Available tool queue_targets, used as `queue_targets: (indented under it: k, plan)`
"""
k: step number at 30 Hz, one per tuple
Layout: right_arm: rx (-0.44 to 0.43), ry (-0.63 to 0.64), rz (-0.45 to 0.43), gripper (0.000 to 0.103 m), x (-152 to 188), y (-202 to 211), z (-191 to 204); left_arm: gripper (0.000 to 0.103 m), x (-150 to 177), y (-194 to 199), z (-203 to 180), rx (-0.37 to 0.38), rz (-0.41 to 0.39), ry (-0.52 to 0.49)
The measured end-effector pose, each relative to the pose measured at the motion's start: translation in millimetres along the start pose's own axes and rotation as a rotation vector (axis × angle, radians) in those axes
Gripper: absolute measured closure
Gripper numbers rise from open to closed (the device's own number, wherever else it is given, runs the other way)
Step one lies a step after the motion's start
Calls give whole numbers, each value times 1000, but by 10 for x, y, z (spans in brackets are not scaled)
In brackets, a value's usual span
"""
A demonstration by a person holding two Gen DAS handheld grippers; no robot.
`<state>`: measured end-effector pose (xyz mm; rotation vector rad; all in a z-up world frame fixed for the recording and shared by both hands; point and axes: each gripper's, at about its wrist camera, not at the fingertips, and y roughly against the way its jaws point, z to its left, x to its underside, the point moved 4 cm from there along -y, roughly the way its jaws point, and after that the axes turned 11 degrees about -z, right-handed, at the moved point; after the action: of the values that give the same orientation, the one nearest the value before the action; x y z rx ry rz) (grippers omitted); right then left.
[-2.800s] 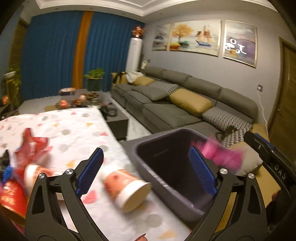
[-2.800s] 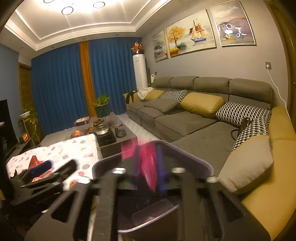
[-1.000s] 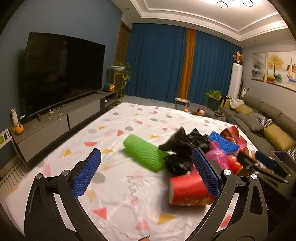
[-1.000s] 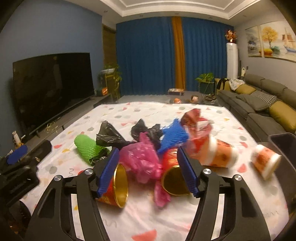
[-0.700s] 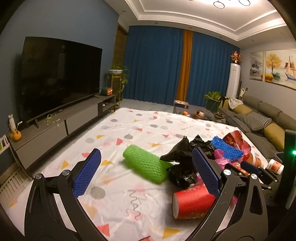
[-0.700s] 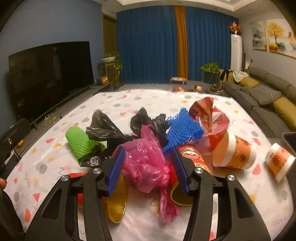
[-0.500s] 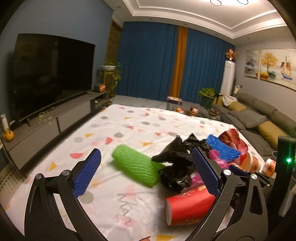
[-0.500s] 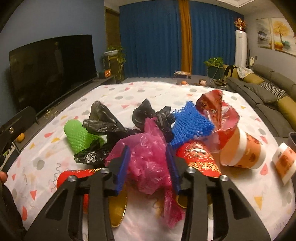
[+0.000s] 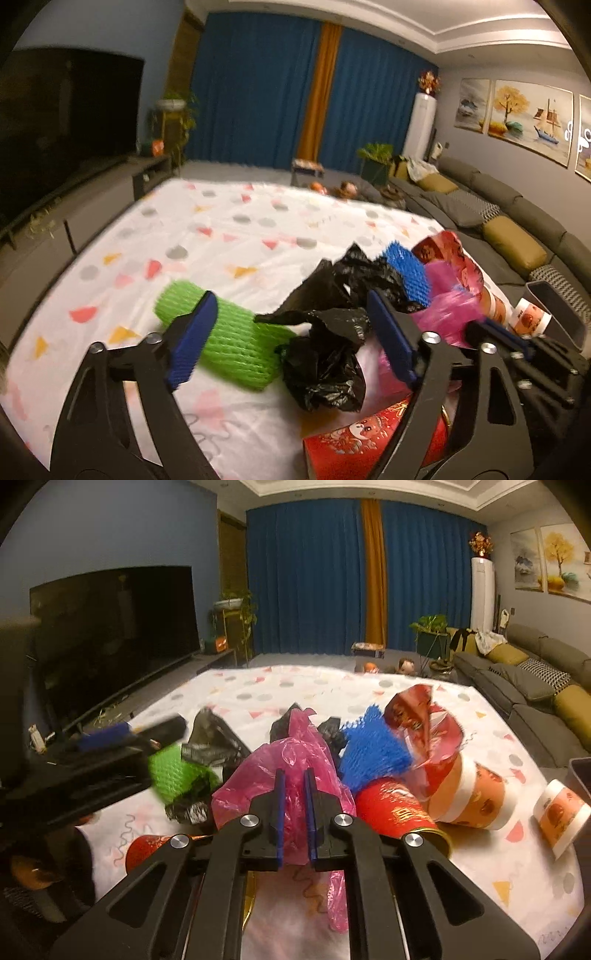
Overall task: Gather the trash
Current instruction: 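Grasp the black plastic bag with the left tool while the right tool grasps the pink bag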
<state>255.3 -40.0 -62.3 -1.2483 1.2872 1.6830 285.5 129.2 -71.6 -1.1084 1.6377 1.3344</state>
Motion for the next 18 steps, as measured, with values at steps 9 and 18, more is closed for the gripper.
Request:
queue_targets:
  k: [9, 18]
  plan:
    - [5, -28, -53, 93, -113, 260, -88, 72, 211, -342, -48, 82, 134, -8]
    - [17, -28, -75, 93, -174, 397, -99, 103, 204, -246, -156, 128, 107, -27]
